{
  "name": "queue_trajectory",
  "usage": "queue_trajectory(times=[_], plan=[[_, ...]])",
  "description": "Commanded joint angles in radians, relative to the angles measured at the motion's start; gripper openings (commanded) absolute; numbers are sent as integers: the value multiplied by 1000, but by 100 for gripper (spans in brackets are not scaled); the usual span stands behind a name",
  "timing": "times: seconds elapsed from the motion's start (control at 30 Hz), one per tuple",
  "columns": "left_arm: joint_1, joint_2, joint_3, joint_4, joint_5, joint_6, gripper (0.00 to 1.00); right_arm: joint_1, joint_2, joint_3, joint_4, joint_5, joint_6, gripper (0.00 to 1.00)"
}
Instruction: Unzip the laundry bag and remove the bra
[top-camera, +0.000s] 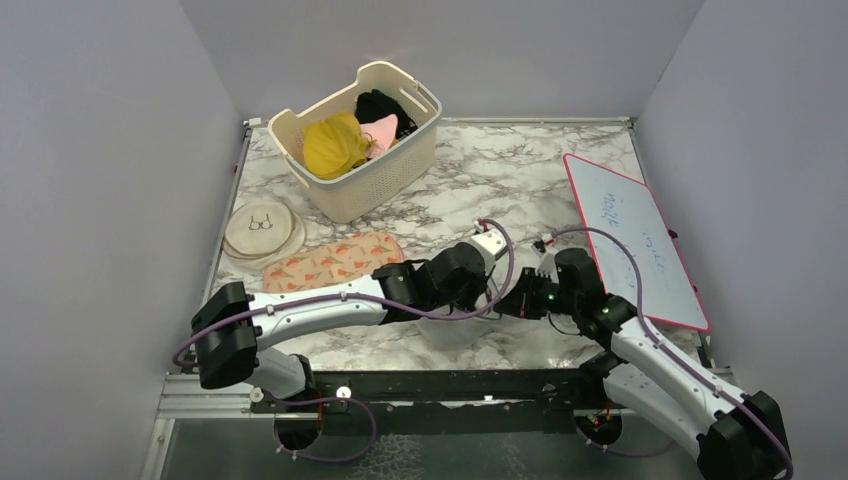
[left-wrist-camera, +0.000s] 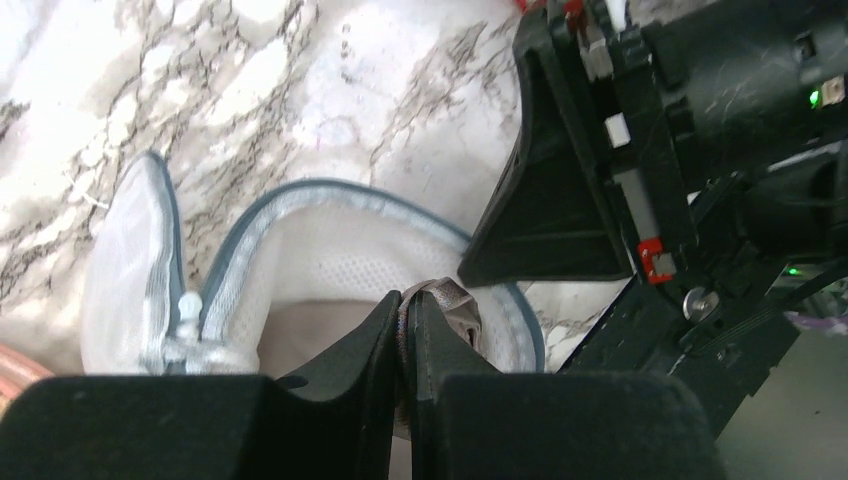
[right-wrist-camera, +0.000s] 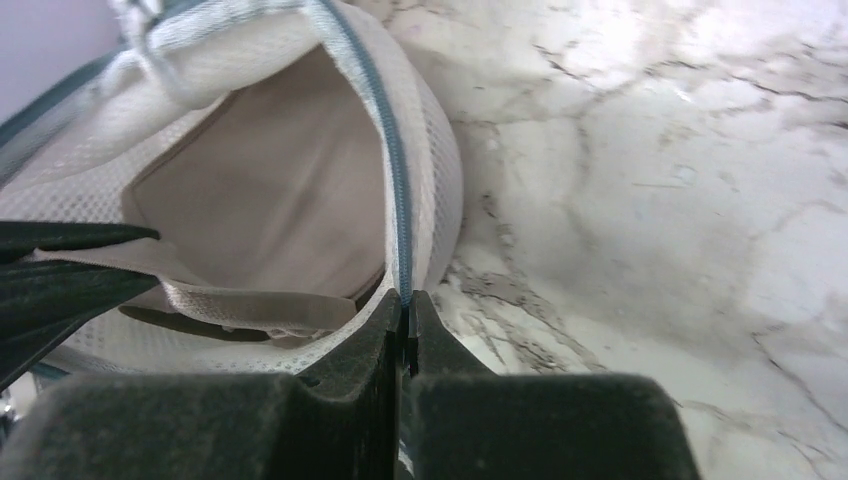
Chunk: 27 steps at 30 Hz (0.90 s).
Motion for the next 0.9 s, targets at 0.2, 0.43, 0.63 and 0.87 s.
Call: queue_trajectory(times=[0.2,0.43,0.63,0.87], plan=[[0,7,116,104,-127,69,0,2,-25,81,46,-122,-51,1],[1,-39,236,100,-118,123,0,2,17,66,29,-70,-69,1],[1,-150,243,123,13,125,0,2,16,41,31,-11,-63,1],[1,-267,262,116,87,118,0,2,15,26,43,24,-60,1]])
